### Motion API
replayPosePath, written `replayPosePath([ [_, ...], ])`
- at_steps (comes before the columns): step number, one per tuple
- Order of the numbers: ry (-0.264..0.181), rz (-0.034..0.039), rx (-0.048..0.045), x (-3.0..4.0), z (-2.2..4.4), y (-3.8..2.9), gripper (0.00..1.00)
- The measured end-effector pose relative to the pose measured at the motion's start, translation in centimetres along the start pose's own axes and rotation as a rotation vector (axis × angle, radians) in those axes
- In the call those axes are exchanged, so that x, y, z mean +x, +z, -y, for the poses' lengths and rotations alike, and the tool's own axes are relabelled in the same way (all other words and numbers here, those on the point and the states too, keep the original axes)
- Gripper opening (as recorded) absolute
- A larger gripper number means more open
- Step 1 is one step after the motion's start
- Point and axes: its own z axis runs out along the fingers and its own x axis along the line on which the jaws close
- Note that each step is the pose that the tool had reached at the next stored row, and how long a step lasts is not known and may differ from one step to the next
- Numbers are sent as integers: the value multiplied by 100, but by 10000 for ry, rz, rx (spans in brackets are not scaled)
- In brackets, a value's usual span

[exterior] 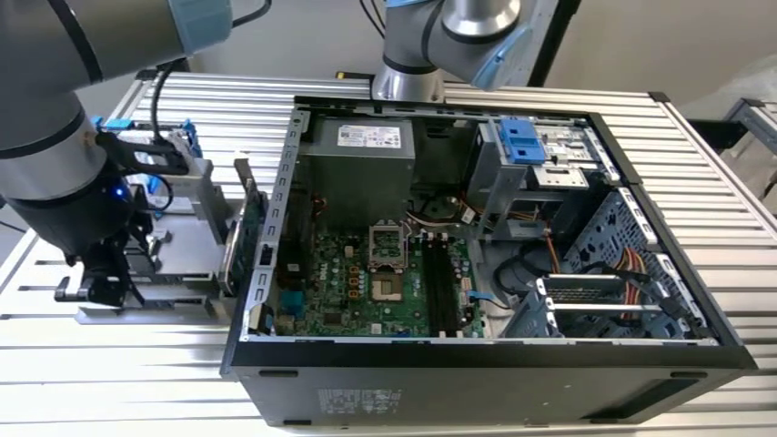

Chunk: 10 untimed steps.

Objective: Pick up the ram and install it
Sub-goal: 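Pick up the ram and move it above insertion slot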

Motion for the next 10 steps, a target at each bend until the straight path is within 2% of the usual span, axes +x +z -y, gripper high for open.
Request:
replayPosePath([
  [10,121,-29,13,4,-15,177,100],
])
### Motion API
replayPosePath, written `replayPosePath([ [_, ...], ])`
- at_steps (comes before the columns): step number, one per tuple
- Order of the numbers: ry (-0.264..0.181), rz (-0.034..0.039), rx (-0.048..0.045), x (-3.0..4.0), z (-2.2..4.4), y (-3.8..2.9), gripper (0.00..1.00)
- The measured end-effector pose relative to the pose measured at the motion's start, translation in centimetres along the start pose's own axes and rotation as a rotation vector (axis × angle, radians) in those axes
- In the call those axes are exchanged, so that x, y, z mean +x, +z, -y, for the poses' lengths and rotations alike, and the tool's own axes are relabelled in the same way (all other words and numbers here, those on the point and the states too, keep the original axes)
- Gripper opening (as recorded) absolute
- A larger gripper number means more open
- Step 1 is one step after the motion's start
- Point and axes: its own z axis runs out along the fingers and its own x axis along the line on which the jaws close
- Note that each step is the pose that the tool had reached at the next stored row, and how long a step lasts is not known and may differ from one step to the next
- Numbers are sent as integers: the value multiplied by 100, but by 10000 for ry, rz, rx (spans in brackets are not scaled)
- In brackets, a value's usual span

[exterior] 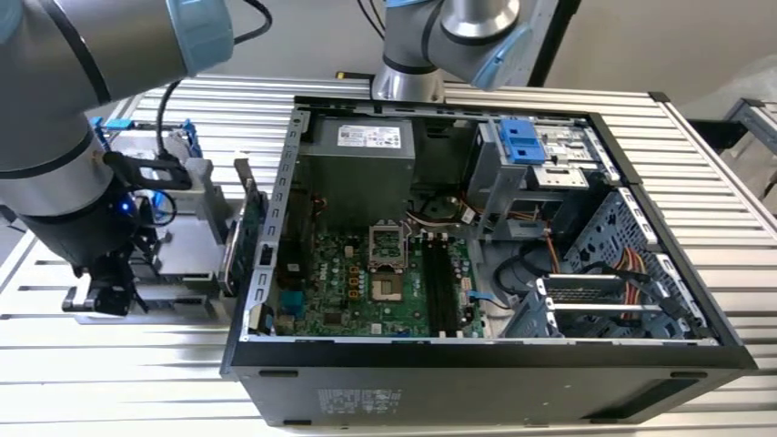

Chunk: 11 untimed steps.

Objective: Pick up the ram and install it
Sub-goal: 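Pick up the ram and move it above insertion slot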

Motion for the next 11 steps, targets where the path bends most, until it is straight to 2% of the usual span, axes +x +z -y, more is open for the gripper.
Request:
replayPosePath([
  [11,15,-36,8,1,-14,189,100],
])
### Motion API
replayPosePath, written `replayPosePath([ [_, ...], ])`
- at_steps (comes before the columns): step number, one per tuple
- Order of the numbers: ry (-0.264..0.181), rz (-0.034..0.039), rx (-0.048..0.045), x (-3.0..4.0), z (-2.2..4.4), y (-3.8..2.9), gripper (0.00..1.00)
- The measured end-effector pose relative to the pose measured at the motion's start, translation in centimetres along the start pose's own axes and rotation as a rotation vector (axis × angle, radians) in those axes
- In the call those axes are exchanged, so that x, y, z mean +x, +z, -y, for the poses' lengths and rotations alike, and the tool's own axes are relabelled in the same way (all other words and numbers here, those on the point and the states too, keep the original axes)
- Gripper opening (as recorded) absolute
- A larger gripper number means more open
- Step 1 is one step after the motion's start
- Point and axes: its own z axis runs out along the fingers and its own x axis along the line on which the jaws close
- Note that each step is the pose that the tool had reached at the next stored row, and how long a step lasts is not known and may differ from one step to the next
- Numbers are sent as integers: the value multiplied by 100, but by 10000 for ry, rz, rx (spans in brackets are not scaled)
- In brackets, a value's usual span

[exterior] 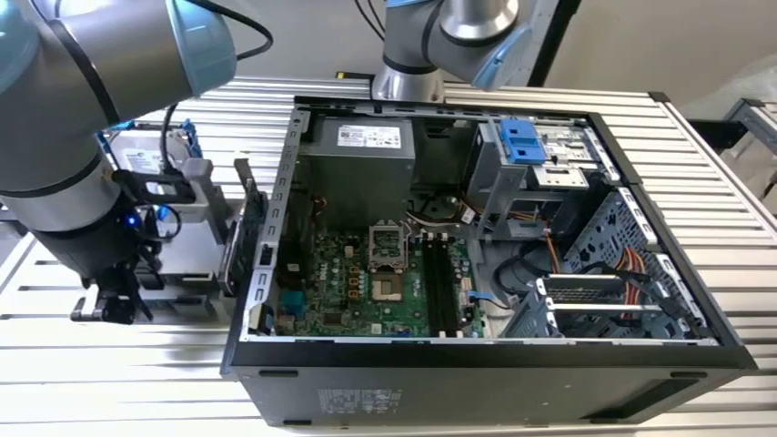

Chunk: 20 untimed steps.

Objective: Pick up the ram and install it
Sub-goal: 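Pick up the ram and move it above insertion slot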

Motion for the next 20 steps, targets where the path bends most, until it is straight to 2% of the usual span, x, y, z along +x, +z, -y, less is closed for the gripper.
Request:
replayPosePath([
  [5,10,-3,3,0,-8,61,100],
  [20,13,-3,3,13,-4,89,100],
])
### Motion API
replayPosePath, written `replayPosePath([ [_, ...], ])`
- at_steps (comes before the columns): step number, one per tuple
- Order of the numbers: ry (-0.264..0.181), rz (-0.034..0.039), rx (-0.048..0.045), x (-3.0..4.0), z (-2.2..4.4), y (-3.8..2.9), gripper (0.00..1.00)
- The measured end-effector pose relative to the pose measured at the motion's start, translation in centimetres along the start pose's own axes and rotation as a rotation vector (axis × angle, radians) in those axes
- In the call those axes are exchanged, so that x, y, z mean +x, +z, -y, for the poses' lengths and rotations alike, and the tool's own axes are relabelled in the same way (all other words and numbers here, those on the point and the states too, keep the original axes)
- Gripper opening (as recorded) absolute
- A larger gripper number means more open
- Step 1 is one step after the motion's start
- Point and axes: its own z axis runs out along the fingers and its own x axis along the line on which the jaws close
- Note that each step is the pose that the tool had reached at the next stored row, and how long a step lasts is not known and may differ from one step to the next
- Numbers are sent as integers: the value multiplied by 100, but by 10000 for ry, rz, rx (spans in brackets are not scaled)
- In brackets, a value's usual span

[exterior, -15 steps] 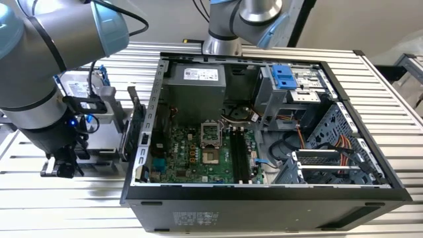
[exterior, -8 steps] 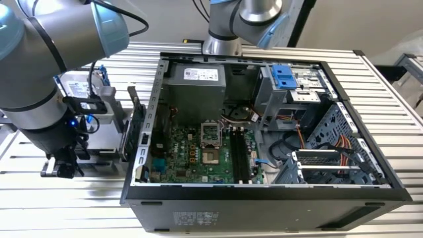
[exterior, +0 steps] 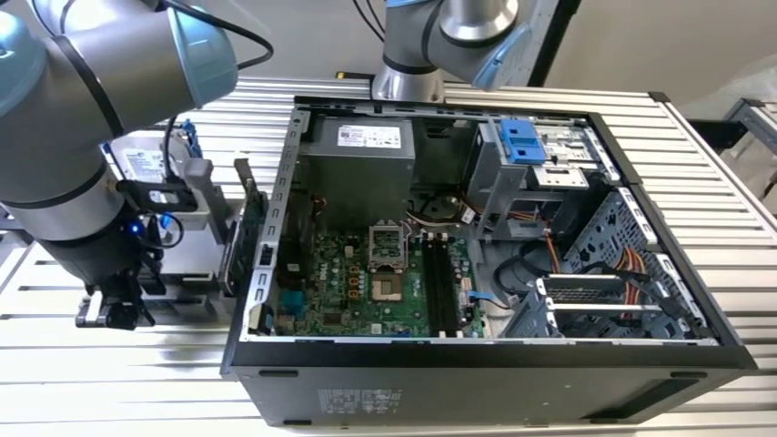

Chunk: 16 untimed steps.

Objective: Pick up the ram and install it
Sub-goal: 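Pick up the ram and move it above insertion slot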

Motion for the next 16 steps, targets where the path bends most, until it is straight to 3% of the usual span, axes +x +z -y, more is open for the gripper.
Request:
replayPosePath([
  [16,0,1,1,0,1,15,100],
])
